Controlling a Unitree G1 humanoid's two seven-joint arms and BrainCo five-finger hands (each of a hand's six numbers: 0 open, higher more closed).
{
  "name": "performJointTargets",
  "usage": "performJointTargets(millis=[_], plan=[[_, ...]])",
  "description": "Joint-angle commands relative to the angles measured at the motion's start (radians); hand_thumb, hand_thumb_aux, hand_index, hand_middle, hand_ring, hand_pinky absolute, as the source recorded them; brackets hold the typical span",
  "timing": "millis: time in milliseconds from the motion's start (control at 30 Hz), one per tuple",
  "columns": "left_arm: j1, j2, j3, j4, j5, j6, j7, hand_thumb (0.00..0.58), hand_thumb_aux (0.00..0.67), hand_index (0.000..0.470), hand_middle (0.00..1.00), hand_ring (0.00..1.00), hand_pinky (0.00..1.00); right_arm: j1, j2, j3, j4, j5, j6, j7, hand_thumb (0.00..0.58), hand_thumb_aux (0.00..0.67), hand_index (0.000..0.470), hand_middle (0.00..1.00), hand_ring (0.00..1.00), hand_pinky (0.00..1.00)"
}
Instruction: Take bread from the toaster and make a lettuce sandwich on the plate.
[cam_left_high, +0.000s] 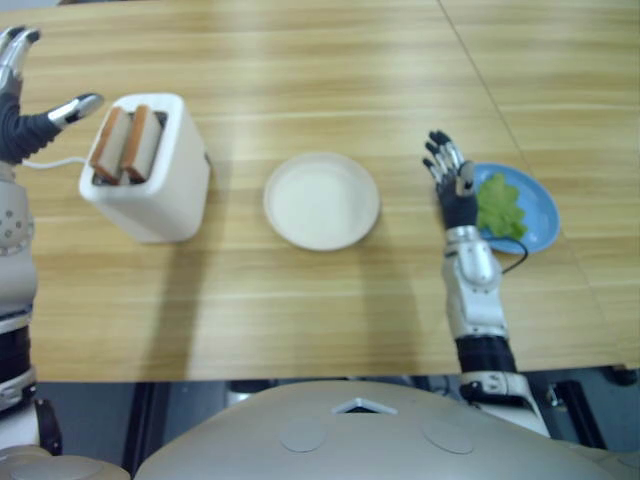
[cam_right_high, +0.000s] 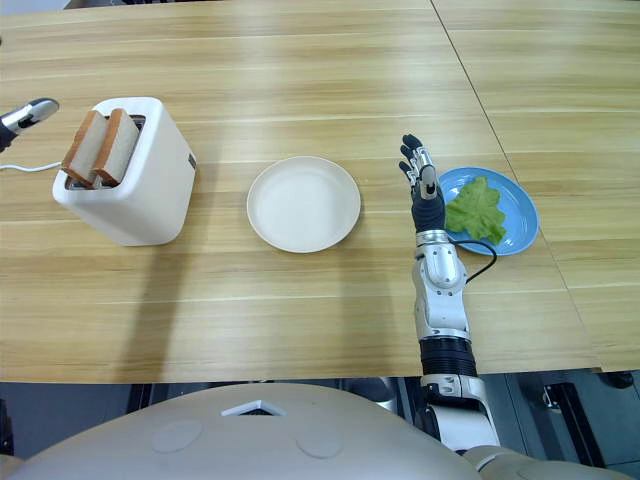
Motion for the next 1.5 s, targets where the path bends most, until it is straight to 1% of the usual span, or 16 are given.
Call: performJointTargets(millis=[33, 133, 333, 567, 767, 1000, 1033, 1067, 1100, 1133, 1167, 1367, 1500], plan=[[0.006, 0.018, -0.044, 0.069, 0.101, 0.053, 0.03, 0.0, 0.0, 0.0, 0.0, 0.0, 0.0, 0.002, -0.006, 0.0, -0.025, 0.0, 0.025, 0.005, 0.0, 0.0, 0.0, 0.0, 0.0, 0.0], [-0.01, 0.009, -0.079, 0.125, 0.12, 0.085, 0.025, 0.0, 0.0, 0.0, 0.0, 0.0, 0.0, 0.002, -0.01, -0.004, -0.03, 0.001, 0.026, 0.008, 0.0, 0.0, 0.0, 0.0, 0.0, 0.0], [-0.028, -0.003, -0.147, 0.218, 0.113, 0.106, 0.028, 0.0, 0.0, 0.0, 0.0, 0.0, 0.0, 0.006, -0.011, -0.004, -0.035, 0.0, 0.031, 0.011, 0.0, 0.0, 0.0, 0.0, 0.0, 0.0], [-0.04, -0.037, -0.215, 0.231, 0.104, 0.116, 0.029, 0.0, 0.0, 0.0, 0.0, 0.0, 0.0, 0.006, -0.015, -0.005, -0.031, -0.002, 0.038, 0.014, 0.0, 0.0, 0.0, 0.0, 0.0, 0.0], [-0.041, -0.033, -0.267, 0.279, 0.137, 0.159, 0.022, 0.0, 0.0, 0.0, 0.0, 0.0, 0.0, 0.011, -0.021, -0.01, -0.039, 0.002, 0.043, 0.015, 0.0, 0.0, 0.0, 0.0, 0.0, 0.0], [-0.042, -0.028, -0.293, 0.302, 0.147, 0.194, 0.008, 0.0, 0.0, 0.0, 0.0, 0.0, 0.0, 0.019, -0.025, -0.016, -0.052, 0.007, 0.049, 0.015, 0.0, 0.0, 0.0, 0.0, 0.0, 0.0], [-0.043, -0.029, -0.293, 0.304, 0.142, 0.194, 0.006, 0.036, 0.021, 0.014, 0.0, 0.0, 0.0, 0.02, -0.025, -0.016, -0.055, 0.007, 0.05, 0.015, 0.0, 0.0, 0.0, 0.0, 0.0, 0.0], [-0.043, -0.03, -0.291, 0.306, 0.134, 0.193, 0.004, 0.058, 0.034, 0.023, 0.0, 0.0, 0.0, 0.021, -0.025, -0.016, -0.056, 0.007, 0.051, 0.014, 0.0, 0.0, 0.0, 0.0, 0.0, 0.0], [-0.044, -0.031, -0.289, 0.307, 0.13, 0.195, 0.006, 0.045, 0.026, 0.018, 0.0, 0.0, 0.0, 0.022, -0.025, -0.017, -0.057, 0.007, 0.051, 0.014, 0.0, 0.0, 0.0, 0.0, 0.0, 0.0], [-0.043, -0.029, -0.285, 0.31, 0.128, 0.199, 0.007, 0.009, 0.005, 0.004, 0.0, 0.0, 0.0, 0.022, -0.025, -0.017, -0.056, 0.007, 0.05, 0.014, 0.0, 0.0, 0.0, 0.0, 0.0, 0.0], [-0.043, -0.027, -0.283, 0.313, 0.128, 0.203, 0.008, 0.0, 0.0, 0.0, 0.0, 0.0, 0.0, 0.022, -0.025, -0.017, -0.054, 0.006, 0.05, 0.014, 0.0, 0.0, 0.0, 0.0, 0.0, 0.0], [-0.035, -0.019, -0.265, 0.307, 0.123, 0.221, 0.014, 0.0, 0.0, 0.0, 0.0, 0.0, 0.0, 0.022, -0.022, -0.016, -0.05, 0.003, 0.048, 0.013, 0.0, 0.0, 0.0, 0.0, 0.0, 0.0], [-0.031, 0.002, -0.244, 0.295, 0.14, 0.259, 0.016, 0.0, 0.0, 0.0, 0.0, 0.0, 0.0, 0.023, -0.023, -0.015, -0.052, 0.001, 0.049, 0.012, 0.0, 0.0, 0.0, 0.0, 0.0, 0.0]])
